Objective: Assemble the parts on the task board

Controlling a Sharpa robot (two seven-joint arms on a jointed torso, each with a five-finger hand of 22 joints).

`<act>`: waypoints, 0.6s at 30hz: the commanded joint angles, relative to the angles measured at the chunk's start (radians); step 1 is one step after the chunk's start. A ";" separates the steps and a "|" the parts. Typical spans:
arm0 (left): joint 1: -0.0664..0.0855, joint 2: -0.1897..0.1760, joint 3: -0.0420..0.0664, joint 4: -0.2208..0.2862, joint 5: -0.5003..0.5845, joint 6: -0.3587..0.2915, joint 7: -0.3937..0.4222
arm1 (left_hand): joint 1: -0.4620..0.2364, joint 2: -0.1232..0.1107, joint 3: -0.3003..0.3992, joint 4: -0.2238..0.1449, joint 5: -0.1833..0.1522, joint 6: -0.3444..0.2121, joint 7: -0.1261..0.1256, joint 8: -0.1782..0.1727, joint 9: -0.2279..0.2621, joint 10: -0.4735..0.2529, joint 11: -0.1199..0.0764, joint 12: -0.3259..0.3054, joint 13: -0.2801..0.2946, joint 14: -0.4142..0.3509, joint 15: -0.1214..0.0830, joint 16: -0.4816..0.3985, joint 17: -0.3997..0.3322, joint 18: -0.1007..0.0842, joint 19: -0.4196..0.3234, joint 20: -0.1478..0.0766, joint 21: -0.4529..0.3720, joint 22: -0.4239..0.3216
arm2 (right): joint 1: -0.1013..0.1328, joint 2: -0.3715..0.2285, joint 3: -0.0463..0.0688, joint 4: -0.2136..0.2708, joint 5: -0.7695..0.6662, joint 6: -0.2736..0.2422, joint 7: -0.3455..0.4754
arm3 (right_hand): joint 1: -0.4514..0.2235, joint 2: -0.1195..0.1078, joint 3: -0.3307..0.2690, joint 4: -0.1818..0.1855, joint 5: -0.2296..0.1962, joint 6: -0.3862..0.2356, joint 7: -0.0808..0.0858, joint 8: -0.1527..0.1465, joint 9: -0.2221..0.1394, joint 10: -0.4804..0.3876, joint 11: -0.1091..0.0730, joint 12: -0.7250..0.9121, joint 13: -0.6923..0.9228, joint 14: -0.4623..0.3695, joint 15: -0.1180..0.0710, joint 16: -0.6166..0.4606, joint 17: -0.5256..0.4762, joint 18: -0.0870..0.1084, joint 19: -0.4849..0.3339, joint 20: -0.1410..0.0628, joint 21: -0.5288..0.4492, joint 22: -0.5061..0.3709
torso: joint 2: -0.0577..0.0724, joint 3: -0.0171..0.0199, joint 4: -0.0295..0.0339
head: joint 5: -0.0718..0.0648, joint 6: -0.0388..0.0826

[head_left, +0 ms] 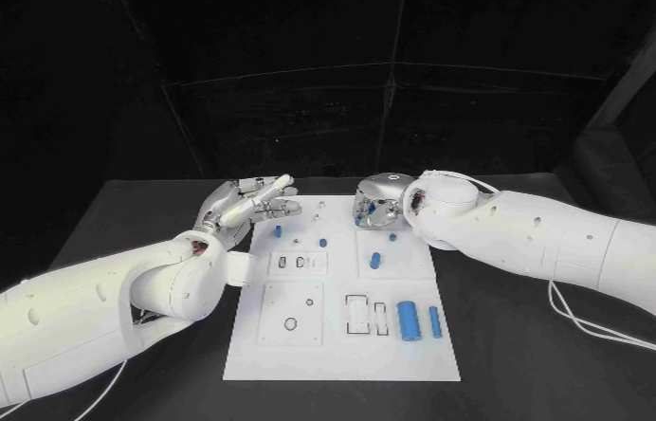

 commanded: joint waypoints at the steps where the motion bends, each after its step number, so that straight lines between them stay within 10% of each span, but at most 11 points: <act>1: 0.002 0.001 0.001 0.001 0.001 0.019 0.000 | -0.001 0.011 -0.002 -0.007 0.001 -0.005 0.009 -0.005 -0.002 -0.004 0.000 -0.007 -0.002 0.001 0.009 -0.007 0.002 0.012 0.007 0.001 -0.006 -0.002 | 0.001 0.004 0.000 -0.002 -0.013 -0.006 -0.009 | -0.001 -0.010 0.008 0.001 -0.003 0.004 0.002 0.005 0.001 0.006 0.002 -0.008 -0.001 0.003 -0.005 0.004 0.001 -0.009 0.000 0.002 0.005 0.003 | 0.001 0.0001 -0.0001 | -0.001 0.001; 18: 0.003 -0.003 0.001 -0.003 0.009 0.026 -0.001 | 0.000 0.015 -0.001 -0.009 0.001 -0.006 0.009 -0.007 -0.001 -0.005 0.001 -0.009 -0.003 0.002 0.009 -0.008 0.004 0.012 0.009 0.001 -0.009 -0.004 | 0.001 0.010 0.001 0.019 -0.013 -0.263 -0.035 | -0.004 -0.024 0.051 0.014 0.001 0.016 -0.001 0.007 0.002 0.022 -0.002 -0.009 0.001 0.005 -0.007 0.033 0.025 -0.012 0.007 0.001 0.026 0.029 | 0.005 -0.0007 0.0026 | 0.006 0.016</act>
